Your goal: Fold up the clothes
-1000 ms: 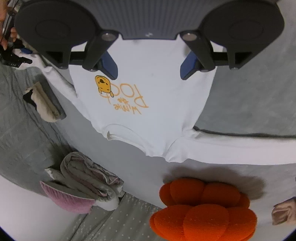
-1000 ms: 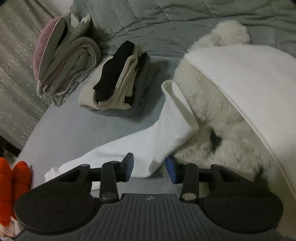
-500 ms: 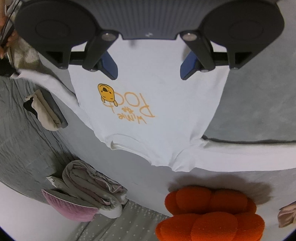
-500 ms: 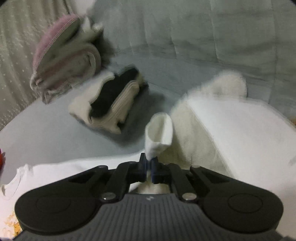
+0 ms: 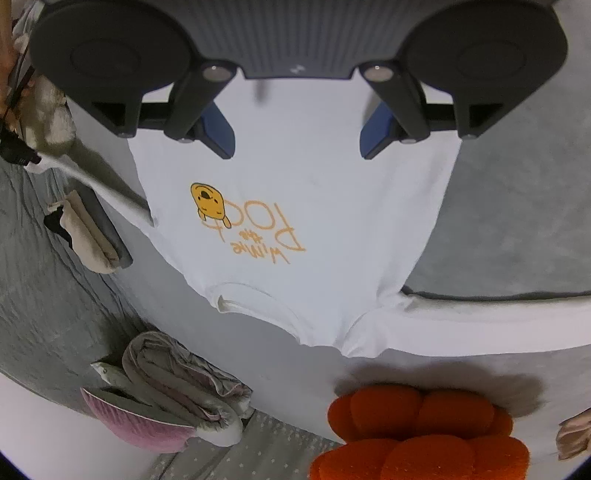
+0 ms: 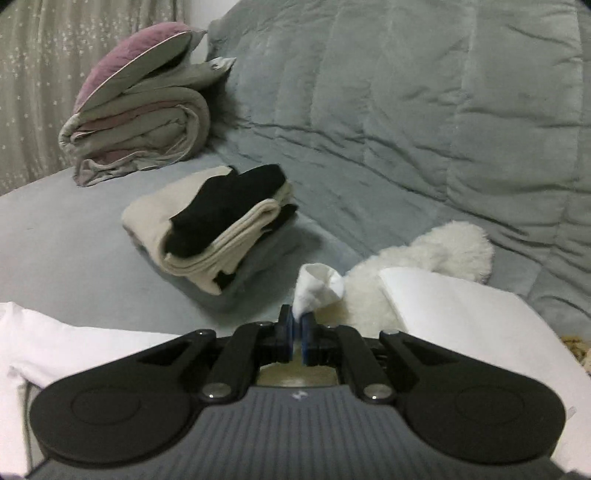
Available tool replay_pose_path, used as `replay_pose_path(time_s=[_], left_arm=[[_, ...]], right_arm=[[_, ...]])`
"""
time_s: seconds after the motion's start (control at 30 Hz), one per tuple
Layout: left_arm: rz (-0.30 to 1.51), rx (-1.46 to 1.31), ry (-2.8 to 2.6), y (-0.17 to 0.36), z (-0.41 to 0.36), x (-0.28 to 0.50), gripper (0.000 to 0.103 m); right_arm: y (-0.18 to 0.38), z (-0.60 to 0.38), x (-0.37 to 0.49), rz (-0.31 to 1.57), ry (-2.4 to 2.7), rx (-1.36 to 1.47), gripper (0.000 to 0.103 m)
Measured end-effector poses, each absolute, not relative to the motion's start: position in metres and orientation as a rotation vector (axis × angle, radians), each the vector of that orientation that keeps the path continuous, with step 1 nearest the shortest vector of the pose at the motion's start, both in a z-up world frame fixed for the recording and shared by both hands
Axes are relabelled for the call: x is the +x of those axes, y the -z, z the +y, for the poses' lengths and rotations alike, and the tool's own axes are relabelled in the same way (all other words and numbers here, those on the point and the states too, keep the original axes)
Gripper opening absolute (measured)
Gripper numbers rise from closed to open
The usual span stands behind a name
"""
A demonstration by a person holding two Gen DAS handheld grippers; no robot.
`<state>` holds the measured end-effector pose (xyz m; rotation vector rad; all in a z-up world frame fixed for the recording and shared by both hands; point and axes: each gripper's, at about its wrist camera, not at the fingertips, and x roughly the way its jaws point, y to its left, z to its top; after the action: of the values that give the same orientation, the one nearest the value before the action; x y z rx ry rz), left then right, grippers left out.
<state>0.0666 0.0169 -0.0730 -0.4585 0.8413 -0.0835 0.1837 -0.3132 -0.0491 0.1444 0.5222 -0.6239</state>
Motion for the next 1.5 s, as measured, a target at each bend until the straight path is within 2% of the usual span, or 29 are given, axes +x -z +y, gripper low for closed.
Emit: replay_pose_path(time_s=[0.1, 0.17, 0.23, 0.27, 0.33, 0.4, 0.53, 0.67, 0.7, 0.8, 1.03, 1.17, 1.47, 1.5], left_arm=[[0.846, -0.460, 0.083, 0.074, 0.018, 0.065, 0.076], [0.851, -0.469, 0.078, 0.075, 0.020, 0.064, 0.076], [0.857, -0.488, 0.077, 0.074, 0.023, 0.063, 0.076], [0.858, -0.499, 0.078, 0.073, 0.025, 0.062, 0.076], [0.855, -0.509, 0.081, 0.072, 0.026, 0.061, 0.078], [0.852, -0.511, 0.080, 0.071, 0.025, 0.062, 0.079], [0.859, -0.503, 0.089, 0.072, 0.021, 0.064, 0.079], [0.869, -0.504, 0.089, 0.074, 0.019, 0.065, 0.079], [0.872, -0.504, 0.089, 0.075, 0.019, 0.065, 0.079], [0.884, -0.500, 0.091, 0.078, 0.017, 0.067, 0.080], [0.907, -0.496, 0.098, 0.084, 0.012, 0.073, 0.080], [0.922, -0.486, 0.103, 0.088, 0.008, 0.076, 0.081], [0.934, -0.527, 0.118, 0.086, 0.013, 0.074, 0.081], [0.932, -0.525, 0.120, 0.085, 0.013, 0.074, 0.081]], right_arm=[[0.046, -0.304, 0.181, 0.523, 0.646, 0.105, 0.004], [0.053, -0.308, 0.192, 0.596, 0.643, 0.098, 0.017], [0.055, -0.306, 0.194, 0.669, 0.646, 0.101, 0.017], [0.048, -0.302, 0.188, 0.647, 0.655, 0.100, 0.017], [0.030, -0.290, 0.172, 0.569, 0.685, 0.082, 0.032], [0.017, -0.271, 0.161, 0.467, 0.695, 0.002, 0.040], [0.023, -0.244, 0.181, 0.447, 0.468, -0.004, 0.045], [0.050, -0.223, 0.228, 0.569, 0.215, 0.124, 0.045], [0.055, -0.209, 0.238, 0.582, 0.166, 0.080, 0.044], [0.068, -0.174, 0.262, 0.612, 0.038, -0.011, 0.000], [0.092, -0.137, 0.300, 0.613, -0.134, -0.034, 0.001], [0.111, -0.130, 0.316, 0.687, -0.156, -0.072, 0.000], [0.104, -0.170, 0.299, 0.838, -0.153, 0.070, 0.000], [0.102, -0.177, 0.296, 0.841, -0.163, 0.101, 0.003]])
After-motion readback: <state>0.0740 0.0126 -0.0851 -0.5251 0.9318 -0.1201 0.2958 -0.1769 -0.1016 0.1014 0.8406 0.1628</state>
